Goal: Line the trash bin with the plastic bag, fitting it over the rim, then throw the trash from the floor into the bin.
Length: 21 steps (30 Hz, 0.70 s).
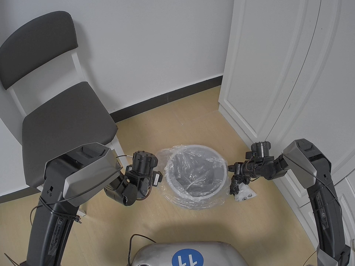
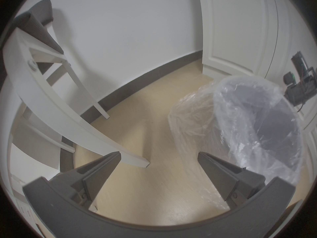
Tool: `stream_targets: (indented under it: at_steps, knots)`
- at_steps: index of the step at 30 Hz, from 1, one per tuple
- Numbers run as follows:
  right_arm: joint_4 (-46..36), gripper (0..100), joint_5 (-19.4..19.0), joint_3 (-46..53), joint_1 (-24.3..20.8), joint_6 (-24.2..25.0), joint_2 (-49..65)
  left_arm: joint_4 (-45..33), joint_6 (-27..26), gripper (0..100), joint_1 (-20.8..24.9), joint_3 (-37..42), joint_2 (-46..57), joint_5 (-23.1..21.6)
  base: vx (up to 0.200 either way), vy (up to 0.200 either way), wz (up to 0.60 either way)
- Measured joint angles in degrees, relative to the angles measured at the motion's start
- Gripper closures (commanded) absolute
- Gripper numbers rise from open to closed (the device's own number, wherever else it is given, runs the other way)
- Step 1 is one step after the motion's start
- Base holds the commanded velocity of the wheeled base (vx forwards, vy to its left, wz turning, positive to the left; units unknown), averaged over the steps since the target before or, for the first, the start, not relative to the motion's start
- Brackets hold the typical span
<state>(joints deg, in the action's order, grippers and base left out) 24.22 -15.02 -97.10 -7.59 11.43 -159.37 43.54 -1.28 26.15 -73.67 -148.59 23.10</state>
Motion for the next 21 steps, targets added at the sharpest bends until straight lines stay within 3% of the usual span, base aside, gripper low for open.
stream_targets:
  at_steps: [10,21]
  knots:
    - [3.3,0,0.0,2.0,0.0,0.0,0.7,-11.4,-0.2,0,-1.6,-12.8,-4.4,-1.9,0.000,0.000,0.00]
    - [3.9,0,0.0,2.8,-0.1,-0.1,0.9,-20.9,-4.3,0,-3.2,-27.5,-10.8,-4.1,0.000,0.000,0.00]
